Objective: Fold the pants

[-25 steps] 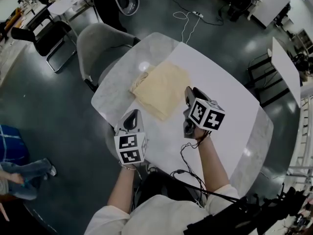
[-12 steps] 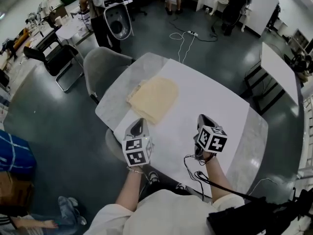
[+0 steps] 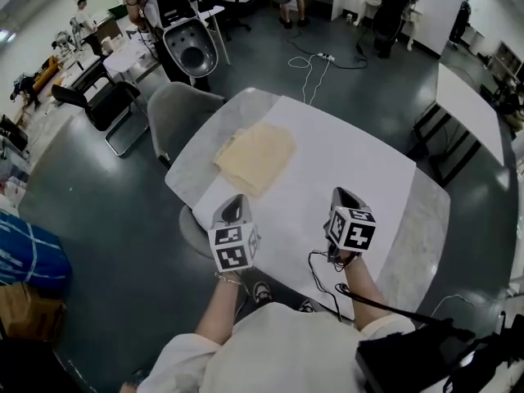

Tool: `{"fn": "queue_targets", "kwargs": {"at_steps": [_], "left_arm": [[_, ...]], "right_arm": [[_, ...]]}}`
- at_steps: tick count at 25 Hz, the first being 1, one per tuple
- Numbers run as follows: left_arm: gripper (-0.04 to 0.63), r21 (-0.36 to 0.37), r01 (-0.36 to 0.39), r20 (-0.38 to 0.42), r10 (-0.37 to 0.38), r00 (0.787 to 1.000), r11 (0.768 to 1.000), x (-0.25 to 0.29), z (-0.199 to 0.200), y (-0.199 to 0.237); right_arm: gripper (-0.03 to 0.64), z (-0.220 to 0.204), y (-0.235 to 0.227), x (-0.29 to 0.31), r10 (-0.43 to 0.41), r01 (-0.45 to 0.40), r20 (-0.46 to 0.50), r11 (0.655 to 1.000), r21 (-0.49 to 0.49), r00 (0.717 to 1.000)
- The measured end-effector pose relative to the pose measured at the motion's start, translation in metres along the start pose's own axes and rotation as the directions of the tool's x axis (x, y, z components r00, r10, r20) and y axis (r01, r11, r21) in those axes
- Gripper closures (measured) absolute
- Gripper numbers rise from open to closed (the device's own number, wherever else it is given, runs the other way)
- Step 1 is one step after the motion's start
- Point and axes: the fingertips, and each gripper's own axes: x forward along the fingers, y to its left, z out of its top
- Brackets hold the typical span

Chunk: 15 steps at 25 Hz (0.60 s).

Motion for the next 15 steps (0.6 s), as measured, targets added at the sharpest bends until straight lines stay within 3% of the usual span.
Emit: {"fn": "queue_targets", "kwargs": {"at_steps": [15], "left_arm": [[0.586, -0.004, 0.009, 0.006, -0.009, 1.000, 1.000, -0.008, -0.003, -0.012]], "right_arm": [[0.626, -0.002, 0.010, -0.018, 0.025, -0.025, 0.008, 1.000, -0.003, 1.000]]}}
